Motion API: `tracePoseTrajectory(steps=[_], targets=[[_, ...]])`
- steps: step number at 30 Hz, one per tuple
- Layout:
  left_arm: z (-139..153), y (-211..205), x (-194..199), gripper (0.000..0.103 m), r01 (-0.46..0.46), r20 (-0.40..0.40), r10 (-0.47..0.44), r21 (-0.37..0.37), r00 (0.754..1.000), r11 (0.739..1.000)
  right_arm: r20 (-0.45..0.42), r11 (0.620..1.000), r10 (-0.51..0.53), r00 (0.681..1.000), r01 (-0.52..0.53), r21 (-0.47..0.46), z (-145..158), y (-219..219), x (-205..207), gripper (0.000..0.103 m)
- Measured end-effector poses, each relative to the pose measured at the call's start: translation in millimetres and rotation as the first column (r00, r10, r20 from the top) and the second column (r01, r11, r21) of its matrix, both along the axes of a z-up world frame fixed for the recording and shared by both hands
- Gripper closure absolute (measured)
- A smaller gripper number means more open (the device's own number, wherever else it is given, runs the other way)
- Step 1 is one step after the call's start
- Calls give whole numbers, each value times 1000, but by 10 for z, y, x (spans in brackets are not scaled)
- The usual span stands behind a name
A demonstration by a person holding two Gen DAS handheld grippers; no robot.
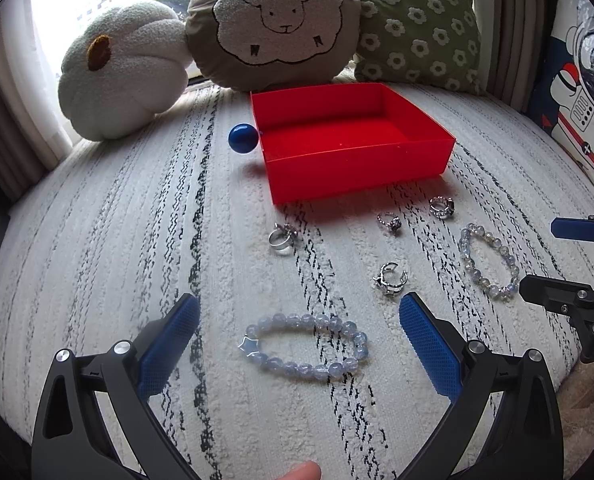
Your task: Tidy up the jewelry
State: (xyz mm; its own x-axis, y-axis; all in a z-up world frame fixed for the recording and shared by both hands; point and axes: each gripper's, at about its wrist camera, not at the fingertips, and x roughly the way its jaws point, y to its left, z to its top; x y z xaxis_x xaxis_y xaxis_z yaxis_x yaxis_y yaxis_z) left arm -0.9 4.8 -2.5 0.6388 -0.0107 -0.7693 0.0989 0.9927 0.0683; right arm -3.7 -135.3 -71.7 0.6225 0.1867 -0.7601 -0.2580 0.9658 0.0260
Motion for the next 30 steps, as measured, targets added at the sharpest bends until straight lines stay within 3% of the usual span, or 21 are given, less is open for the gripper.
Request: tracePoseTrajectory(steps=[30], targets=[[-17, 11, 9, 7, 2, -10, -2, -4, 1000, 1000, 2, 1000, -3, 1000, 3, -5, -11, 13, -7, 4]])
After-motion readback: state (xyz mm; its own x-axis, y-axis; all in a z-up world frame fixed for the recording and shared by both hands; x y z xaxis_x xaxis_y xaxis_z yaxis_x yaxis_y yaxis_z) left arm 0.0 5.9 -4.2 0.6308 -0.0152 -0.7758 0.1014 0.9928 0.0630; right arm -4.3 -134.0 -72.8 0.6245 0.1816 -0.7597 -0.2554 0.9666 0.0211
